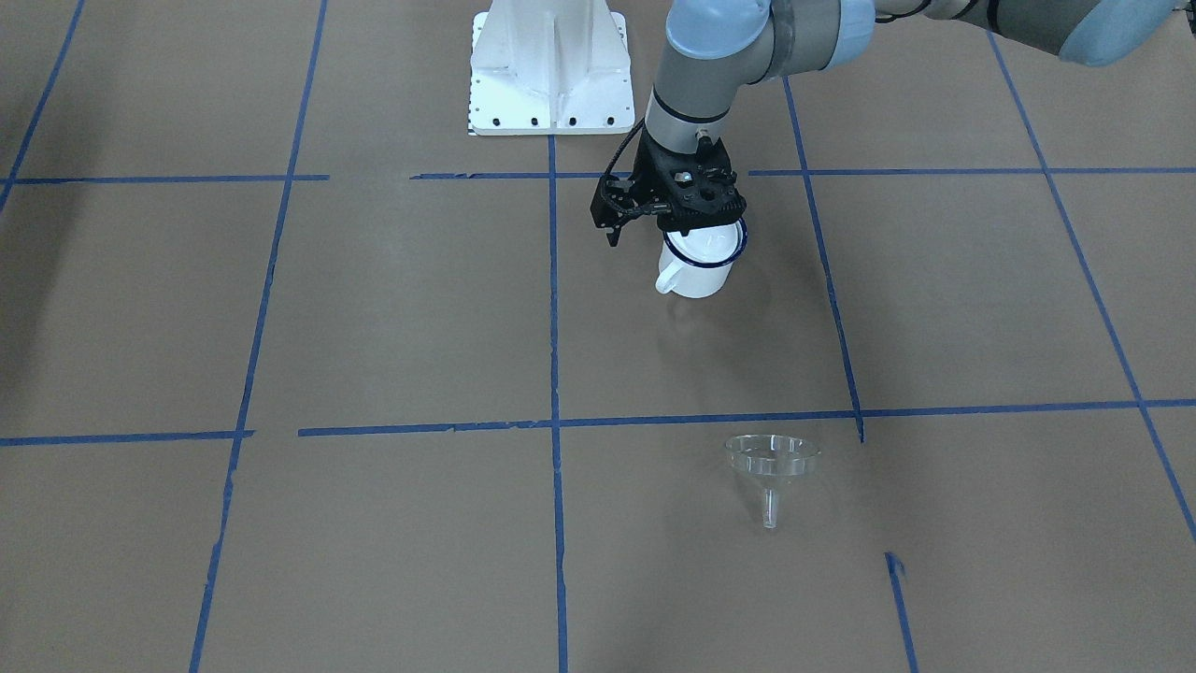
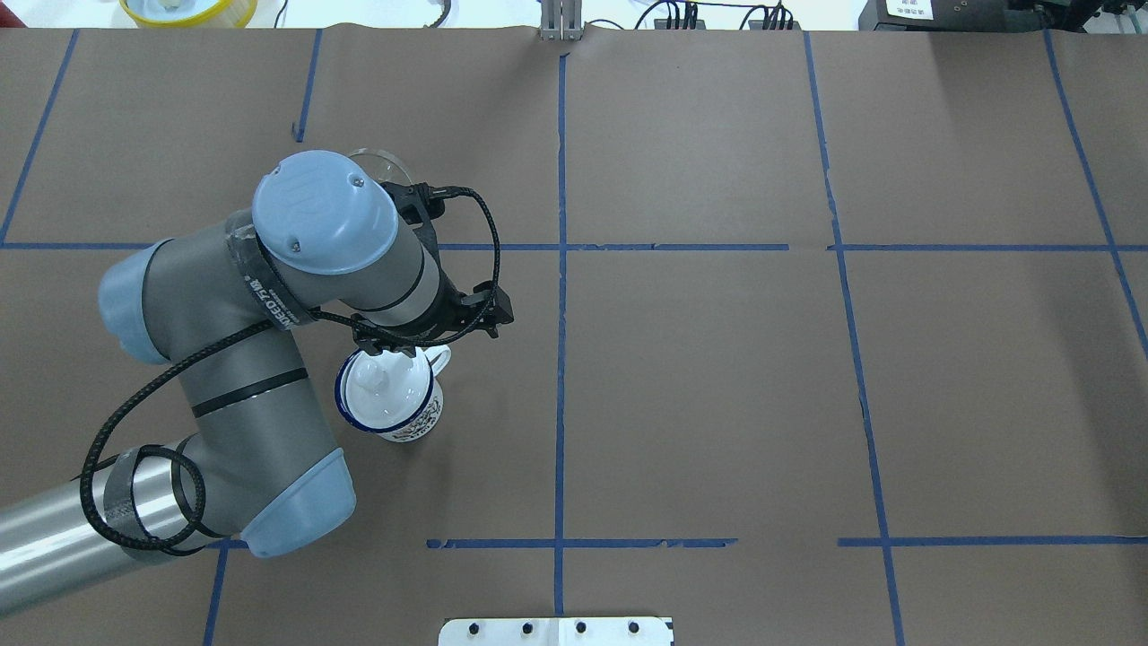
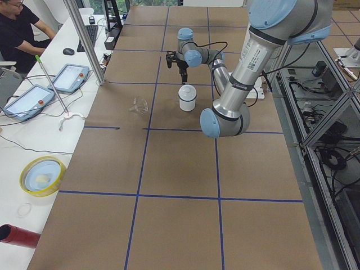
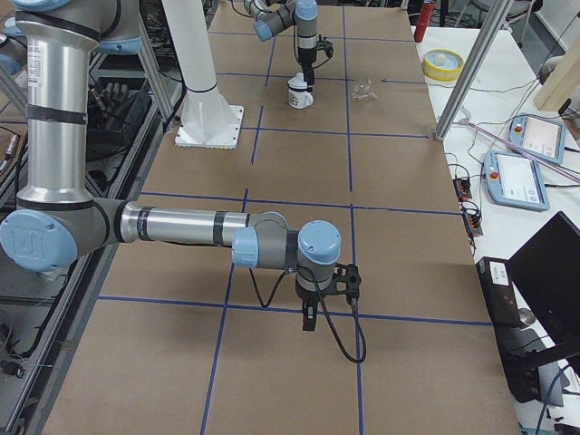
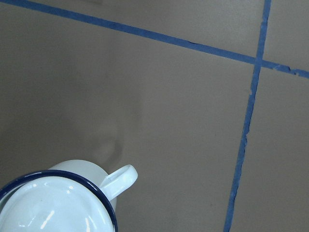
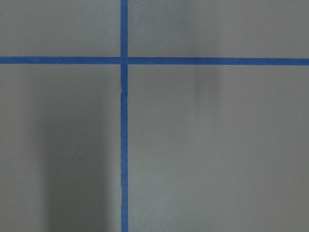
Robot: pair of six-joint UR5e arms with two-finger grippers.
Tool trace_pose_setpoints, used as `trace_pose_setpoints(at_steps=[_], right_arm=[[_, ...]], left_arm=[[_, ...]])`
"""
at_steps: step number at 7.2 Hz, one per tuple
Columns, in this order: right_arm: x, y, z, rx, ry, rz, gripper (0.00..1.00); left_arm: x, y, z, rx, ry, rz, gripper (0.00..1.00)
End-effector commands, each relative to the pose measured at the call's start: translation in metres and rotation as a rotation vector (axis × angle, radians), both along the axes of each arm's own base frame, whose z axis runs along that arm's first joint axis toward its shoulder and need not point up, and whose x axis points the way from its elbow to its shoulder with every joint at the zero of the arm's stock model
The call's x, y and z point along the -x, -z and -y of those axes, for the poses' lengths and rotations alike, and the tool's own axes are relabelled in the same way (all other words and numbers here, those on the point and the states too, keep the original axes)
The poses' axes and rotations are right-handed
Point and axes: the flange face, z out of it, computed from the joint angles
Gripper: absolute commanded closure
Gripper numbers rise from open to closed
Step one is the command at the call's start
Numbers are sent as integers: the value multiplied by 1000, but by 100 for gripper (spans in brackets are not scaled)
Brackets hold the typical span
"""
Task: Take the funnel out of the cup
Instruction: 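Open the left gripper to release the lid and lift away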
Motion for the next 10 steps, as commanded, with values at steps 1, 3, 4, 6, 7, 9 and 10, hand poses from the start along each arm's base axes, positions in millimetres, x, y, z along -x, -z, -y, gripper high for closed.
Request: trace_pose_setpoints(at_steps=[1, 3, 4, 6, 7, 9, 10], right_arm=[[0, -1, -1, 2, 0, 0, 0], [0, 0, -1, 1, 0, 0, 0], [0, -1, -1, 2, 0, 0, 0], [0, -1, -1, 2, 0, 0, 0], [0, -1, -1, 2, 0, 0, 0], [0, 0, -1, 1, 0, 0, 0], [0, -1, -1, 2, 0, 0, 0]], left_arm=[[-6, -5, -2, 2, -8, 5, 0], [-11, -6, -9, 4, -20, 6, 0], [-12, -6, -10, 5, -21, 6, 0], [-13, -7, -11, 6, -23, 7, 0], [-13, -9, -10, 7, -23, 10, 0], [-15, -9, -13, 7, -27, 10, 0], [-12, -5, -13, 1, -26, 3, 0]])
